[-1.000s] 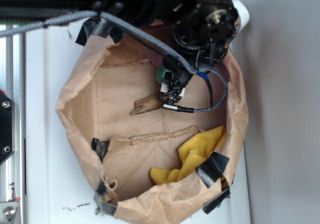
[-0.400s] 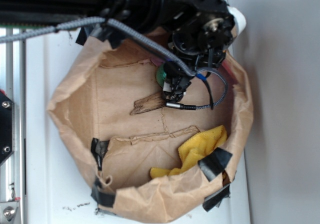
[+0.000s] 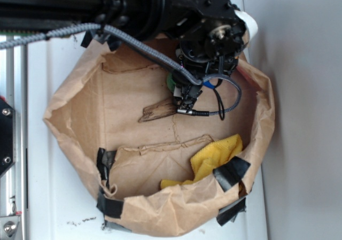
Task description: Grab the green ball.
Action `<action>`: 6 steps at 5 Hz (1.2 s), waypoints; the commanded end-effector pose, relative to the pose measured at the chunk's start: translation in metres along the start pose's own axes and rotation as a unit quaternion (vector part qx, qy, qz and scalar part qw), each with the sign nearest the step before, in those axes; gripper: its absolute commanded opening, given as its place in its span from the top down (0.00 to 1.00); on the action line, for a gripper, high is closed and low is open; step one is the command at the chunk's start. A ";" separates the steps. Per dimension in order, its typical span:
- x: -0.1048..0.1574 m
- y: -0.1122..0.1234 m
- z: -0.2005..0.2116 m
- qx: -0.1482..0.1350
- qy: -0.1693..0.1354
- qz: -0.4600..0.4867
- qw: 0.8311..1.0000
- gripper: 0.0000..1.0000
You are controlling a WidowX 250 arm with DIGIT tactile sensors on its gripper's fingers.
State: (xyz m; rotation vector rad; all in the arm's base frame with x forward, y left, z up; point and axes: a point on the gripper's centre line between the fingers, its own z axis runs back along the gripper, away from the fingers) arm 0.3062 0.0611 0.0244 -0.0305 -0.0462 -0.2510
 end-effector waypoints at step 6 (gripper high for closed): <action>-0.071 -0.044 0.111 -0.013 -0.107 -0.072 0.992 1.00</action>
